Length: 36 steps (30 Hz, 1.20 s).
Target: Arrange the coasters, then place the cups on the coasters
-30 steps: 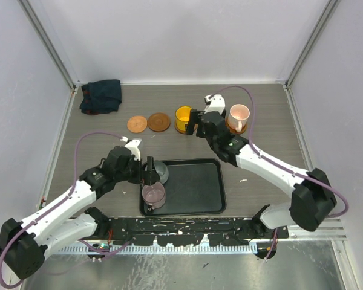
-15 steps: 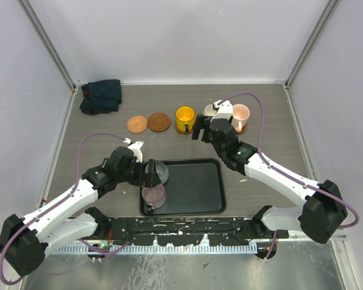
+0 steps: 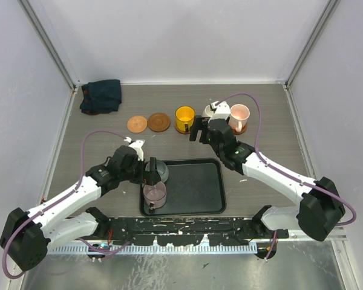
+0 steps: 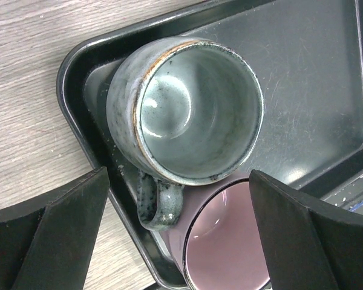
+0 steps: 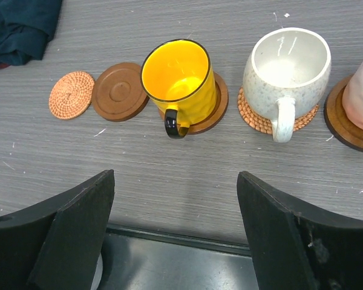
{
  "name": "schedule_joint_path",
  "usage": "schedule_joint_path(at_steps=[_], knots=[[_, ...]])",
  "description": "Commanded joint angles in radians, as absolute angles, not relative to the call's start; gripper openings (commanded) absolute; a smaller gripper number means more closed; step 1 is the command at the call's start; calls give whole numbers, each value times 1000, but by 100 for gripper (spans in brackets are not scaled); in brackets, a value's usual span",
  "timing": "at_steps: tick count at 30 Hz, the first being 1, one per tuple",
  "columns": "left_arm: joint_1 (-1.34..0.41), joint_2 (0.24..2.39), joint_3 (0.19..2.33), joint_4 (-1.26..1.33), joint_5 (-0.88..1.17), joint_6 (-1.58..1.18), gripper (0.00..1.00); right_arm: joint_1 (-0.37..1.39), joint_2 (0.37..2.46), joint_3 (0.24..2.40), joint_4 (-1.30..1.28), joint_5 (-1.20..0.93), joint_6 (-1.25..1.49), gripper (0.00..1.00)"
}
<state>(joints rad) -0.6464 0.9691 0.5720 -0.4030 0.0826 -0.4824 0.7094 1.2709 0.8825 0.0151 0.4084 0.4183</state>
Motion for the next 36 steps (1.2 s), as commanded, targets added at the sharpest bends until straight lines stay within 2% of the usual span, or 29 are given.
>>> schedule_joint_path(at_steps=[1,7,9,14,20,36], knots=[[-650,1000,589,-387,34,-466,98,713,1278,884,73,400,432,86],[-650,1021,591,-386,37,-463,89,713,1286,885,73,391,437,86],[-652,1016,587,-388,45,-465,89,714,1287,886,73,388,436,86],[-651,969,570,-399,53,-473,98,714,1293,885,76,385,438,86],[-652,907,564,-417,47,-488,100,717,1302,887,82,363,448,86],[-652,936,546,-421,-80,-518,92,732,1308,873,74,356,459,86]])
